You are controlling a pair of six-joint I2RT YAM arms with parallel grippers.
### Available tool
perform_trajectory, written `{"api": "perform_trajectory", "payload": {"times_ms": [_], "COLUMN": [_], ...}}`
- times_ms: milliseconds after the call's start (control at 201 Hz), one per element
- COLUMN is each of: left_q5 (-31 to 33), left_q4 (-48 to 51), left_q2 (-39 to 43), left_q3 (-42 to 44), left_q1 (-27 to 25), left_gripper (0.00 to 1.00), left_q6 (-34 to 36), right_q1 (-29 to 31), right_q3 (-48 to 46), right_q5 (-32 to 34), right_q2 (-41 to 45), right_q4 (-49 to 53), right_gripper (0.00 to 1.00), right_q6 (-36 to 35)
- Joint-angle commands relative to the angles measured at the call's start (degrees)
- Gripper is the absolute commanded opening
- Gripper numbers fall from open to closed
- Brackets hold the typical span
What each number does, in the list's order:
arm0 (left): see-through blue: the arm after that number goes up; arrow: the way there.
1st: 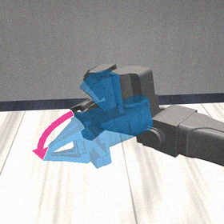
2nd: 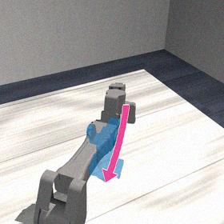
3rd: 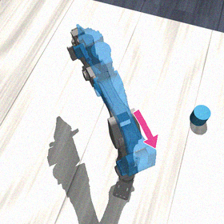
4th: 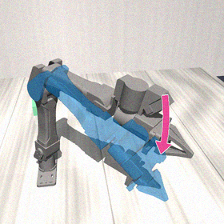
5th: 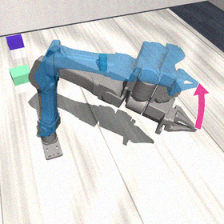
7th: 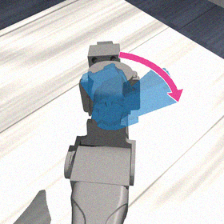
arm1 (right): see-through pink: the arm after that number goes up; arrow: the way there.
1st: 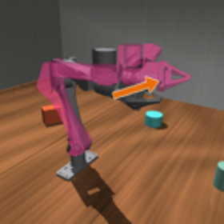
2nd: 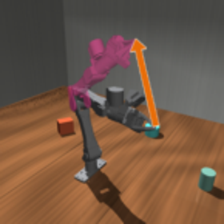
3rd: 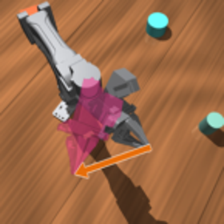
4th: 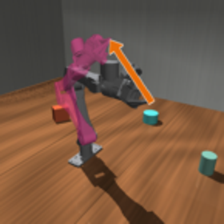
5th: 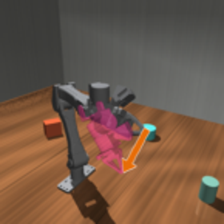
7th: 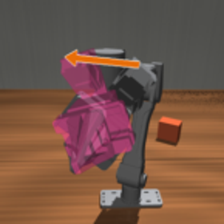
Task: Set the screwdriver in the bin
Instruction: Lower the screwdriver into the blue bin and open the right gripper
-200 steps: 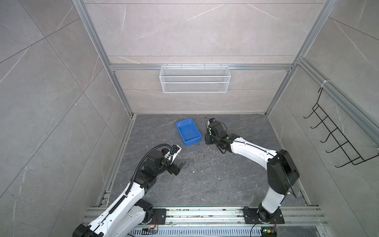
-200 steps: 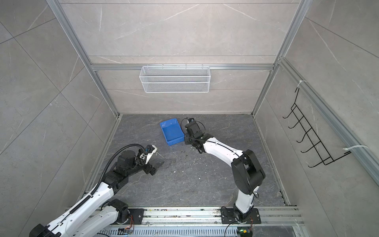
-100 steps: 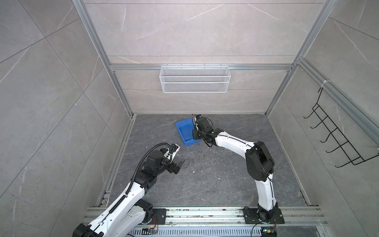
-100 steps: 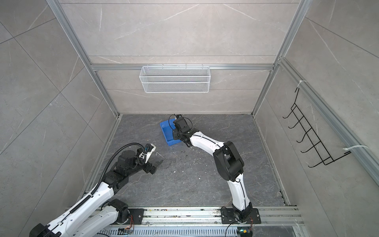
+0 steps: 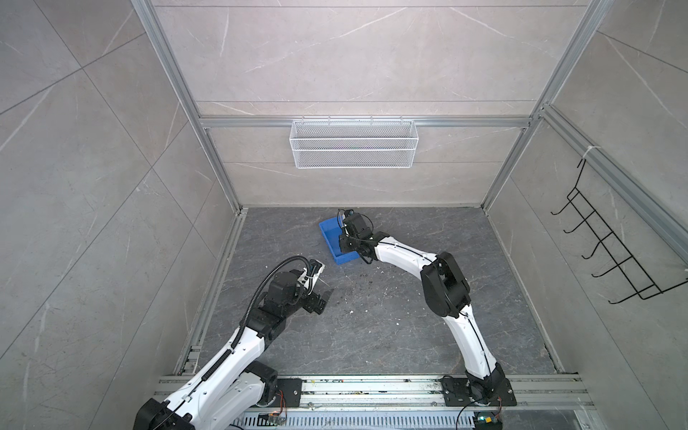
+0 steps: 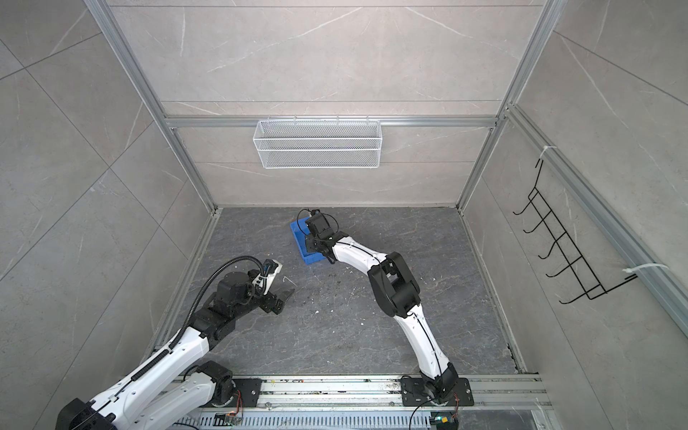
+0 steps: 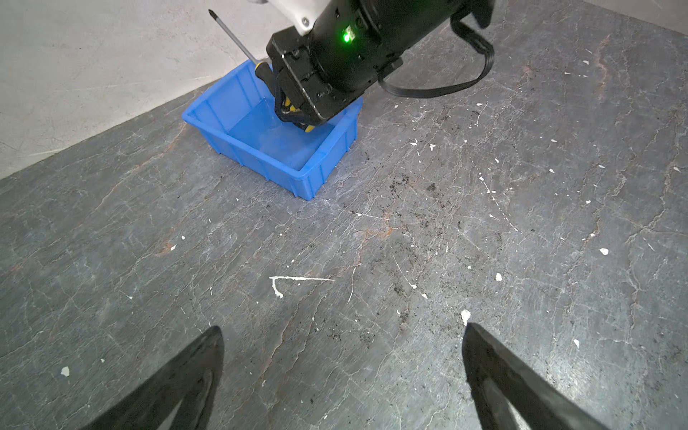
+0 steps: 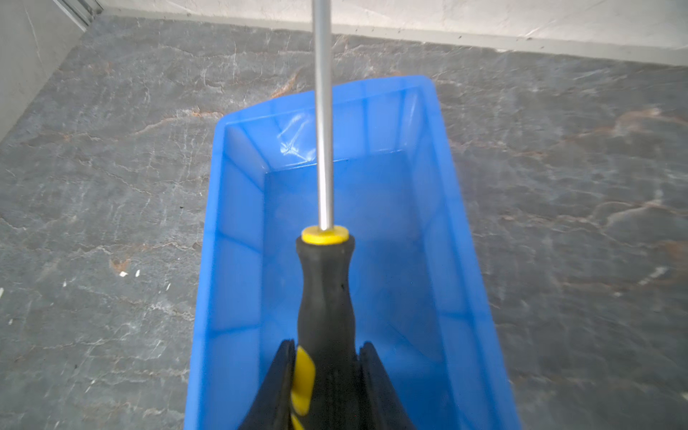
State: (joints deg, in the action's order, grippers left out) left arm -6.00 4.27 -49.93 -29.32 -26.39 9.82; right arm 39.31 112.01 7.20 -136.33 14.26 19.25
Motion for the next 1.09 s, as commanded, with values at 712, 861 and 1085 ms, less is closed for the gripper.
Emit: {"api": "perform_trajectory", "payload": {"times_ms": [712,861,1085], "left_q5": [-1.93,-1.91,-1.73], "left_q4": [-3.0,-3.04,-3.08], "left_q2": [2.58,2.8,3.06], "left_q3": [1.11,1.13,1.11], "left_q1": [-0.24,-0.26,-0.24], "left_gripper": [1.0,1.0,1.0], "left_q6": [3.08,3.22,3.2], "right_q1": [0.42,0.4,0.42], "right_q3": [10.16,9.51,5.74], "right_q5": [-0.52,-0.43,-0.49], "right_q2": [-5.99,-4.18,1.15], "right_q4": [6.69,5.62,2.05], "right_gripper": [0.36,0.51,0.61], "right_q6": [-0.08,-0.26,-0.43]}}
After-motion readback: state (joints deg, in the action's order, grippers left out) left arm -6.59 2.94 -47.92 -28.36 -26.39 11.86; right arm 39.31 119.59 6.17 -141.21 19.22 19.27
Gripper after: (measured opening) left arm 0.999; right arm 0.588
